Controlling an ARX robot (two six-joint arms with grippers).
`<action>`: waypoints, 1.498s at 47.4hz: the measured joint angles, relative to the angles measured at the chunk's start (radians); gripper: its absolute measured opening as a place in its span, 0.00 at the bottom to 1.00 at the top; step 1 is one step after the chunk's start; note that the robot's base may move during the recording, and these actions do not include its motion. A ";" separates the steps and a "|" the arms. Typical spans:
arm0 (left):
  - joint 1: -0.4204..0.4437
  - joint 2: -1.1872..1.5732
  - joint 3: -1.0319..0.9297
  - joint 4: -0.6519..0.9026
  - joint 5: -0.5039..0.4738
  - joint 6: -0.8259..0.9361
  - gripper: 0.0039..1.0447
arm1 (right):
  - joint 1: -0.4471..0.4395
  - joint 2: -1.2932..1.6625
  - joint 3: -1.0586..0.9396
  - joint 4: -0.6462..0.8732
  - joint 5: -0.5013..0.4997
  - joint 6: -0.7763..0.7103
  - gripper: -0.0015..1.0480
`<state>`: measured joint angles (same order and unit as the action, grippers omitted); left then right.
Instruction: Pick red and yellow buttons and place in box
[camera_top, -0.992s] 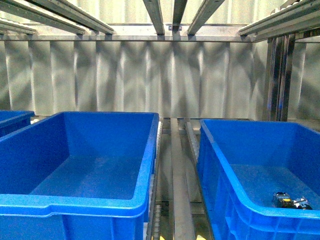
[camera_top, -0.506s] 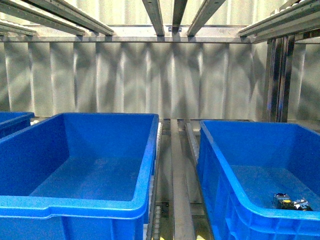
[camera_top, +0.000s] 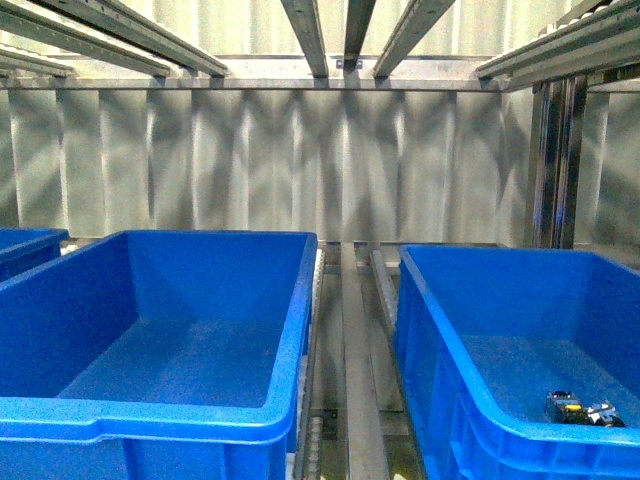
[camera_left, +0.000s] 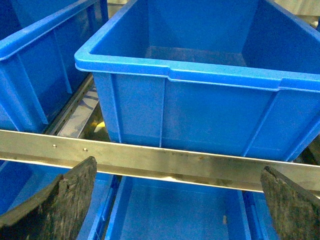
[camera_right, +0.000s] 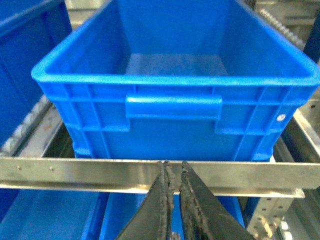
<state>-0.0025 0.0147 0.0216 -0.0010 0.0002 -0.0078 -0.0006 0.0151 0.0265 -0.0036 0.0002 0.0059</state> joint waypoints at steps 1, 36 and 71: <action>0.000 0.000 0.000 0.000 0.000 0.000 0.93 | 0.000 -0.003 0.000 0.001 0.002 0.000 0.06; 0.000 0.000 0.000 0.000 0.000 0.000 0.93 | 0.000 -0.009 0.000 0.002 0.000 -0.002 0.45; 0.000 0.000 0.000 0.000 0.000 0.000 0.93 | 0.000 -0.009 0.000 0.002 0.000 -0.002 0.97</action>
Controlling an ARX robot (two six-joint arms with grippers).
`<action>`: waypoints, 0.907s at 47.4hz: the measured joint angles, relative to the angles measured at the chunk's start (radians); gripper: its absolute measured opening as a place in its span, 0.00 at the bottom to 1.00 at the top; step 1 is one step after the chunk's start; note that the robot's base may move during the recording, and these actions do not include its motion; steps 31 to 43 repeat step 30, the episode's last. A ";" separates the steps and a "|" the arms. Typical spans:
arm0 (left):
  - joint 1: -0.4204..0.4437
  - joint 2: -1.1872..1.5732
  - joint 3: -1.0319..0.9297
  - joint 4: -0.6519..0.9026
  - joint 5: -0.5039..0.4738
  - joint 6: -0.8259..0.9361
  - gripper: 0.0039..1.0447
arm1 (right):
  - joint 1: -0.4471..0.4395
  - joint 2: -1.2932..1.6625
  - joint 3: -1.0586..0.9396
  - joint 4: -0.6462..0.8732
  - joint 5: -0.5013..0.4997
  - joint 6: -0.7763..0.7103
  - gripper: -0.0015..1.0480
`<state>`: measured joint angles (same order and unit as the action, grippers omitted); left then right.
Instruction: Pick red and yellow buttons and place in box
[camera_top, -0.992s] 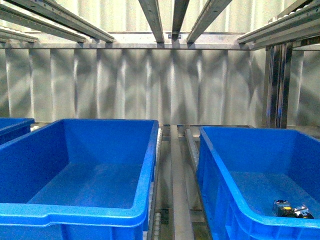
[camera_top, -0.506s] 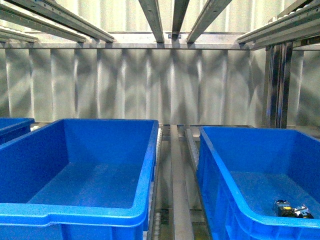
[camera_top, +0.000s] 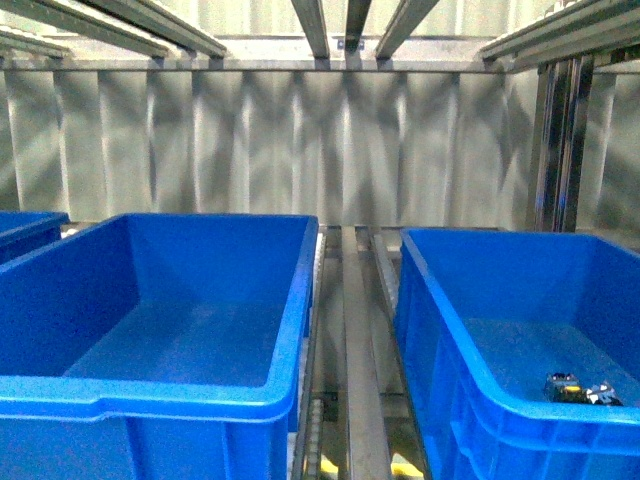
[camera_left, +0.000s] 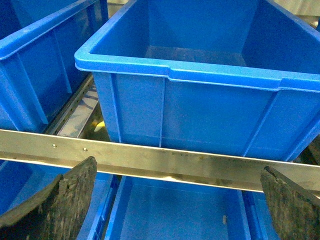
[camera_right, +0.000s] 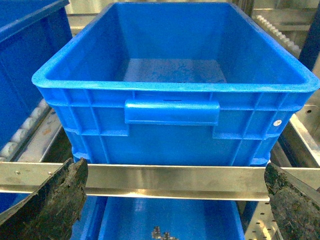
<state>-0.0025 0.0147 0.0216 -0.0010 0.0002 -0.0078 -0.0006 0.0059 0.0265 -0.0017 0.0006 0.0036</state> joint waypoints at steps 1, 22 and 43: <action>0.000 0.000 0.000 0.000 0.000 0.000 0.93 | 0.000 0.000 0.000 0.000 0.000 0.000 0.97; 0.000 0.000 0.000 0.000 0.000 0.000 0.93 | 0.000 0.000 0.000 0.000 0.000 0.000 0.97; 0.000 0.000 0.000 0.000 0.000 0.000 0.93 | 0.000 0.000 0.000 0.000 0.000 0.000 0.97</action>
